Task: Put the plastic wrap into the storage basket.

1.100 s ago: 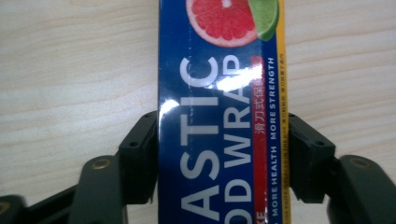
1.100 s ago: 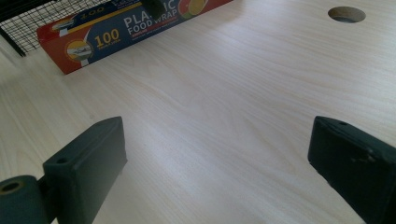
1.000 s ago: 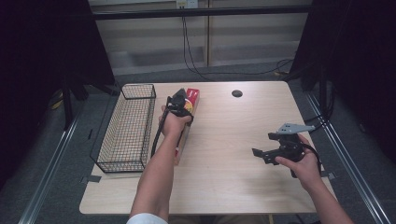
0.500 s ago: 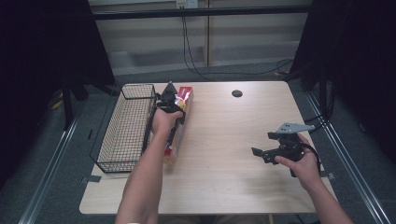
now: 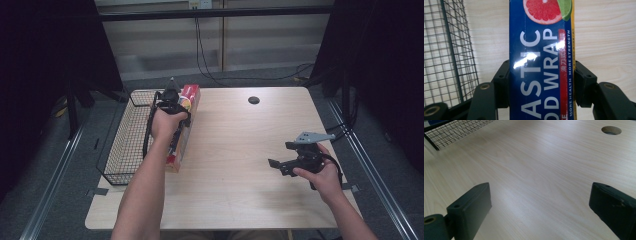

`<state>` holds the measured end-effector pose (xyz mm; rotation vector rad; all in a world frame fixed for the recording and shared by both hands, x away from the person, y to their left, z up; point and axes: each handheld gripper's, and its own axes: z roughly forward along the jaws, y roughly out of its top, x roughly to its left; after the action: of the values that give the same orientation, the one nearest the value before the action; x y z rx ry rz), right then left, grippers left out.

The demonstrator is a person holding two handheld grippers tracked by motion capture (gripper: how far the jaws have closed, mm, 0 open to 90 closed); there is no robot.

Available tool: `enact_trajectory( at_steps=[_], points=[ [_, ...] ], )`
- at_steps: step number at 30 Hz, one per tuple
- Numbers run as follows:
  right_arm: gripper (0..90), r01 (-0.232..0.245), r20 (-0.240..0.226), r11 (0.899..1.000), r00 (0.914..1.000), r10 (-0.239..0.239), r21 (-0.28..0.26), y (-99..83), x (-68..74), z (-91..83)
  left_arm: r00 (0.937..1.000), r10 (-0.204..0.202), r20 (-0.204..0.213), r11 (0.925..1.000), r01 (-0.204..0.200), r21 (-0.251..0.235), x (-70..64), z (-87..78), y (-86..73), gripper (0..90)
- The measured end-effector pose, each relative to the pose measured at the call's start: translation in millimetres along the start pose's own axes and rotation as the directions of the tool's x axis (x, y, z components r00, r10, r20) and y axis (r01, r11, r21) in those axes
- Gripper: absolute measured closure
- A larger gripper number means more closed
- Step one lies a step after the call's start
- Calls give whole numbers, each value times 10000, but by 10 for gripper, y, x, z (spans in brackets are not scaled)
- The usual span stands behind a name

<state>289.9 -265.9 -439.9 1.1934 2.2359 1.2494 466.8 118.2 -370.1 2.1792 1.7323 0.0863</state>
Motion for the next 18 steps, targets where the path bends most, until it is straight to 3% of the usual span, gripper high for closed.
enact_trajectory(
  at_steps=[11, 18],
  points=[
    [37, 3, 5, 10000, 10000, -3, -85, 2, -12, -23, 9997, -236, -42, 9997, 236, -112, 66, -288, 1, 439],
    [37, -9, 7, 10000, 10000, 9, -98, 4, -2, -19, 9992, -387, -117, 9992, 385, -118, 148, -374, -26, 439]
  ],
)
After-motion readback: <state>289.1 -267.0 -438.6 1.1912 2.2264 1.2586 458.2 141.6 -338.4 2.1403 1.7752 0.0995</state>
